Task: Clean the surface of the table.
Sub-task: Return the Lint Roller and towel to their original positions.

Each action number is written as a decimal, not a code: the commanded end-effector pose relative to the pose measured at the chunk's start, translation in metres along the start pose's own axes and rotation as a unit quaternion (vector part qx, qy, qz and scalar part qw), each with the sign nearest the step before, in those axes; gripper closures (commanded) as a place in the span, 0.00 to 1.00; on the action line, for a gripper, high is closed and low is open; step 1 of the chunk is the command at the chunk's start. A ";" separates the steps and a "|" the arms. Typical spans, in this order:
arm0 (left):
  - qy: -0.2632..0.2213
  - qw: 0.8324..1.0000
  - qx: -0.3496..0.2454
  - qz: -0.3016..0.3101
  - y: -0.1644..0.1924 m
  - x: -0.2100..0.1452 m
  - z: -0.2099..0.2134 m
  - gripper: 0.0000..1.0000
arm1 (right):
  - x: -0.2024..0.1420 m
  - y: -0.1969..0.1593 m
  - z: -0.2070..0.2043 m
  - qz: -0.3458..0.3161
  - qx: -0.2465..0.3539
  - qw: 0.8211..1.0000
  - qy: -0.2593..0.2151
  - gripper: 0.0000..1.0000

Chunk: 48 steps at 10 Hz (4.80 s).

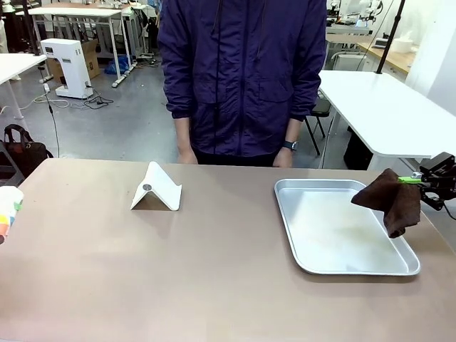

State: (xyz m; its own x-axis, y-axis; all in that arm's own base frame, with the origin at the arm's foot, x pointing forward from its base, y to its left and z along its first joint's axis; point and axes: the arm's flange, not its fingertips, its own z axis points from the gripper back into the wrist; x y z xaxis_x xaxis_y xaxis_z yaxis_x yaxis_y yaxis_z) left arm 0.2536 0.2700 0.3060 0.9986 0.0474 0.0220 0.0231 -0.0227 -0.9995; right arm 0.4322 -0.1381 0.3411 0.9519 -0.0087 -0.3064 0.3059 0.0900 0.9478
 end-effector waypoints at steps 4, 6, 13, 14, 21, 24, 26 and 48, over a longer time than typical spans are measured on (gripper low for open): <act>-0.005 0.999 -0.012 -0.036 -0.007 -0.001 -0.006 0.78 | 0.002 0.012 -0.014 0.008 -0.012 1.000 -0.006 0.91; 0.033 0.998 0.029 -0.044 -0.048 0.012 -0.045 0.78 | 0.014 0.052 -0.068 0.030 -0.070 0.997 0.031 0.91; 0.019 0.969 0.243 0.031 -0.189 0.118 -0.285 0.78 | 0.065 0.116 -0.314 0.026 -0.142 0.989 -0.034 0.91; 0.025 0.955 0.295 0.026 -0.196 0.132 -0.312 0.78 | 0.068 0.107 -0.342 0.011 -0.175 0.984 -0.039 0.91; -0.017 0.904 0.424 0.053 -0.167 0.211 -0.404 0.78 | 0.081 0.045 -0.373 -0.072 -0.349 0.924 -0.140 0.91; -0.021 0.895 0.442 0.056 -0.156 0.227 -0.404 0.78 | 0.092 0.033 -0.363 -0.077 -0.396 0.904 -0.142 0.91; 0.051 0.905 0.414 0.078 -0.155 0.231 -0.399 0.78 | 0.088 0.026 -0.361 -0.068 -0.380 0.912 -0.139 0.91; 0.037 0.797 0.593 0.108 -0.110 0.317 -0.437 0.78 | 0.088 0.026 -0.361 -0.068 -0.380 0.912 -0.139 0.91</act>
State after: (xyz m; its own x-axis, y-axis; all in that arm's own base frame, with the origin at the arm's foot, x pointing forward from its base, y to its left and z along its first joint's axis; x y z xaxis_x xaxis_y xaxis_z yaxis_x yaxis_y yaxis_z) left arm 0.5856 -0.1538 0.4365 0.9779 0.1091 -0.1785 -0.1662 0.9234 -0.3461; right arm 0.5166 0.2225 0.3049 0.9068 -0.3120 -0.2835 0.4191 0.7395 0.5267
